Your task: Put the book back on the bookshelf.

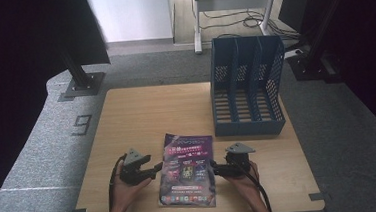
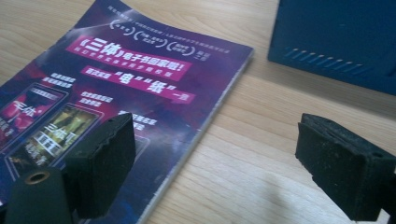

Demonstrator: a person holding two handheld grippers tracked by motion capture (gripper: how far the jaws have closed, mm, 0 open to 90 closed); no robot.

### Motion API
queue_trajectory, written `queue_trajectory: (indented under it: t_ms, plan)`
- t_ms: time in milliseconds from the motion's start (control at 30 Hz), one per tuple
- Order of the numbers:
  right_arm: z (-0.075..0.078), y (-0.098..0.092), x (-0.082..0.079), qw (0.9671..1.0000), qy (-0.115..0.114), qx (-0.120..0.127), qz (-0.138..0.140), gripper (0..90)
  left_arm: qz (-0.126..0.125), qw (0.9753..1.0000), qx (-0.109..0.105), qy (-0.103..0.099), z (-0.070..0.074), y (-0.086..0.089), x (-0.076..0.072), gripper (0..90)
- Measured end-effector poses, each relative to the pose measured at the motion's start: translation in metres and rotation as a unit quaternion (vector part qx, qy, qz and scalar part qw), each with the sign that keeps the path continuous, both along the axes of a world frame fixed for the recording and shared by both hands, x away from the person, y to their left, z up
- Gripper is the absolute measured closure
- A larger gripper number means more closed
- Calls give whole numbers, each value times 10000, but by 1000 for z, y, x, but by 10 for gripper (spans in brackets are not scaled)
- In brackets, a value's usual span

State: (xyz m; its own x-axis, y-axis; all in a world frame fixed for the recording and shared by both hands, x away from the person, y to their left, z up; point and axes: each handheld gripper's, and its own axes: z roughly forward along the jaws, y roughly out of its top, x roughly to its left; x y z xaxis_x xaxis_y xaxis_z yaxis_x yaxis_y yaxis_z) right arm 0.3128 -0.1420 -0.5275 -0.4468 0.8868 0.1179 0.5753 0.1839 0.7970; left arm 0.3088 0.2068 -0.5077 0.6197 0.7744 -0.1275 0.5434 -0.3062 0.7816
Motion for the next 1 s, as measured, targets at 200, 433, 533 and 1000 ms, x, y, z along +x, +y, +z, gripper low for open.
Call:
queue_trajectory:
  t_ms: [200,433,533,1000]
  plan:
    - [0,13,1,9999,3,60,96,119,-165,9998,94,26,-3,-13,1,378]
    - [-10,32,2,9994,152,-31,303,119,-256,9995,185,55,-6,-23,4,373]
    - [-13,37,2,9991,181,-128,349,116,-273,9993,237,57,-7,-27,6,371]
    - [-20,42,1,9991,287,-70,303,117,-362,9985,358,190,-14,-37,16,356]
